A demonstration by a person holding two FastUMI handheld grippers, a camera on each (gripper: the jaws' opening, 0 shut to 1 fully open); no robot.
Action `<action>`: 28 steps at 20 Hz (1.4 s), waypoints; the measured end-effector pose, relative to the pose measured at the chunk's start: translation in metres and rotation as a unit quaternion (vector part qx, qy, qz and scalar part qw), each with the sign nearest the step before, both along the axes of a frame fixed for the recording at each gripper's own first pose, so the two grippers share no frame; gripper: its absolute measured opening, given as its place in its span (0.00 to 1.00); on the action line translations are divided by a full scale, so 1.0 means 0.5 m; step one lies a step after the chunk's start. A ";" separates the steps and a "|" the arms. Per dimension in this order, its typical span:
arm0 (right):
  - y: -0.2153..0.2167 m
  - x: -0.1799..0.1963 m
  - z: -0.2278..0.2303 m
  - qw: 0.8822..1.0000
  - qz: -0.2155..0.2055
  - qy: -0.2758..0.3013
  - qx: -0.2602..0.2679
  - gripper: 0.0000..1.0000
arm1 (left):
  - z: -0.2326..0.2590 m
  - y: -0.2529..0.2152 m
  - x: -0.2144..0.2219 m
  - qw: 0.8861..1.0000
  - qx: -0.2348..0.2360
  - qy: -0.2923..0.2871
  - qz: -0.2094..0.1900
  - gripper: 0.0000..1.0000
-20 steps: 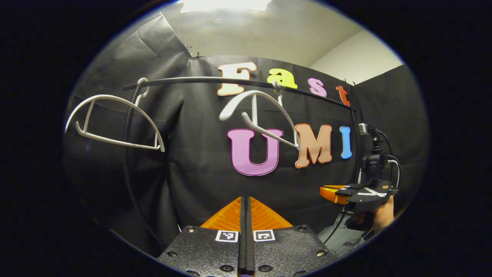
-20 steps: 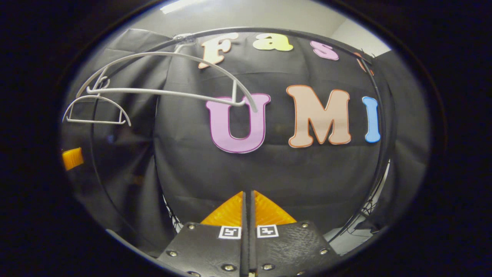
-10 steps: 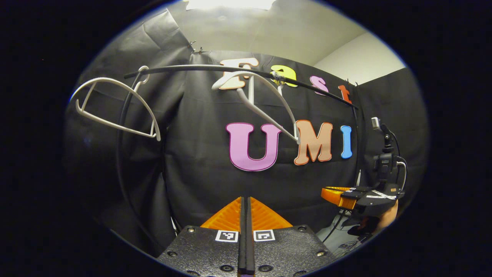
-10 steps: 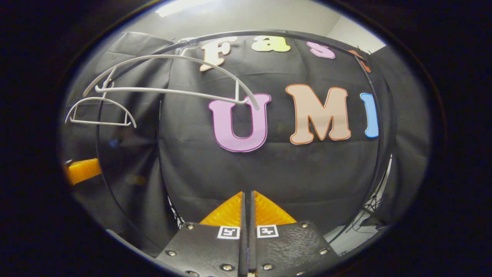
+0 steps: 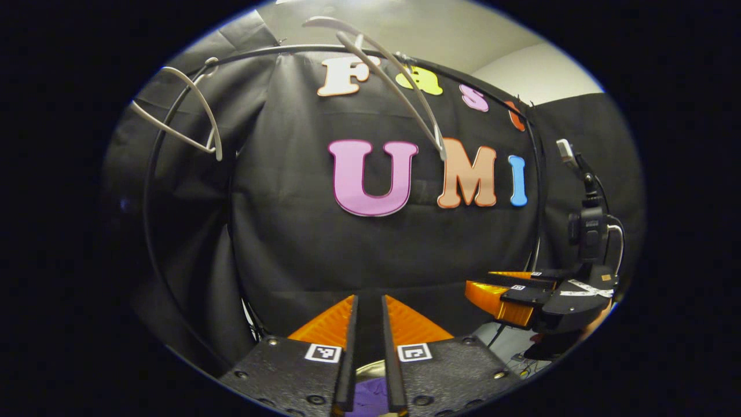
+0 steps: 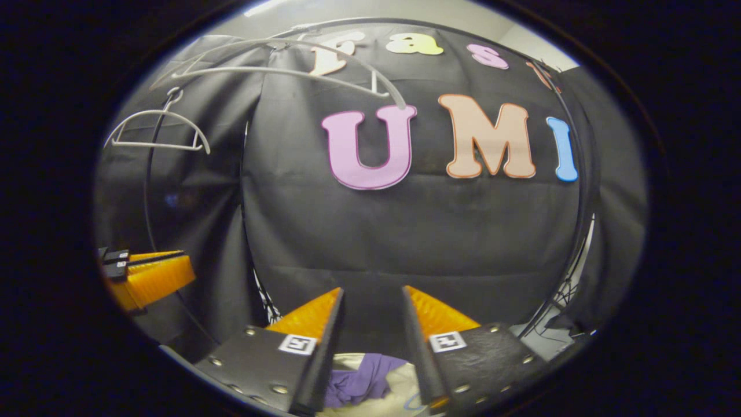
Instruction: Grasp the clothes on the hanger with both hands and then place them into the laundry hamper below.
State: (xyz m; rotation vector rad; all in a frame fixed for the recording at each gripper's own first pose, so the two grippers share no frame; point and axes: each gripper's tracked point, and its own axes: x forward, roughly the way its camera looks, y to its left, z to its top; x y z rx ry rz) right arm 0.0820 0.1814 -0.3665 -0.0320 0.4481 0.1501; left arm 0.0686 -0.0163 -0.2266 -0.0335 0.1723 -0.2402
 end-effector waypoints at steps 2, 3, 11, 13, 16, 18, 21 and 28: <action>-0.005 -0.014 -0.060 1.000 -0.001 0.022 -0.016 0.86 | -0.048 -0.009 0.004 1.000 0.015 0.013 -0.001 0.41; -0.004 -0.024 -0.087 0.999 -0.003 0.033 -0.019 0.98 | -0.069 -0.015 0.004 1.000 0.019 0.016 -0.004 0.55; 0.018 -0.071 -0.200 0.994 0.009 0.108 0.033 0.99 | -0.144 -0.035 0.014 0.998 0.035 0.045 0.003 0.99; -0.003 -0.063 -0.171 0.996 -0.009 0.090 0.026 0.98 | -0.174 -0.032 0.011 0.997 0.024 0.072 0.013 0.99; -0.040 -0.055 -0.135 0.997 -0.030 0.070 0.010 1.00 | -0.203 -0.050 0.003 0.993 0.002 0.116 0.009 1.00; -0.058 -0.055 -0.110 0.998 -0.038 0.059 0.000 0.96 | -0.199 -0.054 0.003 0.993 -0.004 0.120 0.009 0.96; -0.083 -0.052 -0.070 0.998 -0.051 0.046 -0.001 0.96 | -0.172 -0.062 0.014 0.995 0.013 0.102 0.006 0.97; -0.129 -0.065 -0.031 0.996 -0.076 0.036 -0.008 1.00 | -0.151 -0.093 0.003 0.995 0.018 0.097 -0.010 0.94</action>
